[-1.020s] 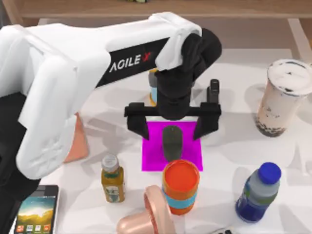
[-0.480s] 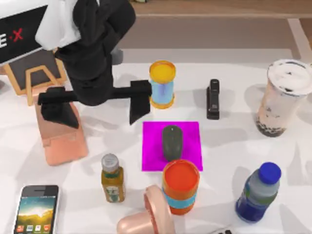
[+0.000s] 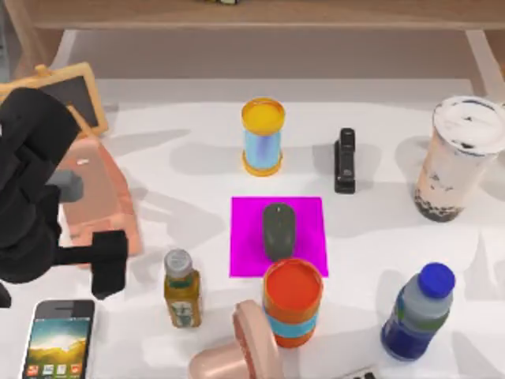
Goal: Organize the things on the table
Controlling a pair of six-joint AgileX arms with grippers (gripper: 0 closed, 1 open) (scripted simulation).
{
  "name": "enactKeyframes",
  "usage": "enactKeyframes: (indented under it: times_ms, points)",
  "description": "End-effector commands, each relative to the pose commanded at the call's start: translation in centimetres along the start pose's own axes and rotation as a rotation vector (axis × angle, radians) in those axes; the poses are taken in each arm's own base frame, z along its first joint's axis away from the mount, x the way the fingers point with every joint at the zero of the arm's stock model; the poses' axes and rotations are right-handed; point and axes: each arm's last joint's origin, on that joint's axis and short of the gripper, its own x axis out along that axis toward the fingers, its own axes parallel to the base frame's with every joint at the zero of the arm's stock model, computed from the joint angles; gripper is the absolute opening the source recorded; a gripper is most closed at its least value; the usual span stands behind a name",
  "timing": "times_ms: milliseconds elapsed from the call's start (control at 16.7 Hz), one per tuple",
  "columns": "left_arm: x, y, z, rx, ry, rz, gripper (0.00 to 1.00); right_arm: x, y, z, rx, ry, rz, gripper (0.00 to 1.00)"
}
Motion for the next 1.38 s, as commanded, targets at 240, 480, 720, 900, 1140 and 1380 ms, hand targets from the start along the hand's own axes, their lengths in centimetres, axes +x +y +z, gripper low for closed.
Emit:
enactKeyframes:
  times_ms: [240,480,720,900,1140,1380]
  points:
    - [2.2,1.3,-2.9,0.051,0.027,0.008,1.0,0.0,0.0,0.0,0.0,0.0,0.0,1.0]
    - [2.5,1.4,-3.3,0.062,0.032,0.009,1.0,0.0,0.0,0.0,0.0,0.0,0.0,1.0]
    - [2.8,1.4,-3.2,0.062,0.036,0.011,1.0,0.0,0.0,0.0,0.0,0.0,0.0,1.0]
    - [4.6,1.3,-3.1,0.062,0.033,0.009,1.0,0.0,0.0,0.0,0.0,0.0,0.0,1.0]
    - [7.8,1.3,-3.2,0.062,0.028,0.007,1.0,0.0,0.0,0.0,0.0,0.0,0.0,1.0]
    - [9.5,1.5,-3.5,0.062,0.032,0.009,1.0,0.0,0.0,0.0,0.0,0.0,0.0,1.0]
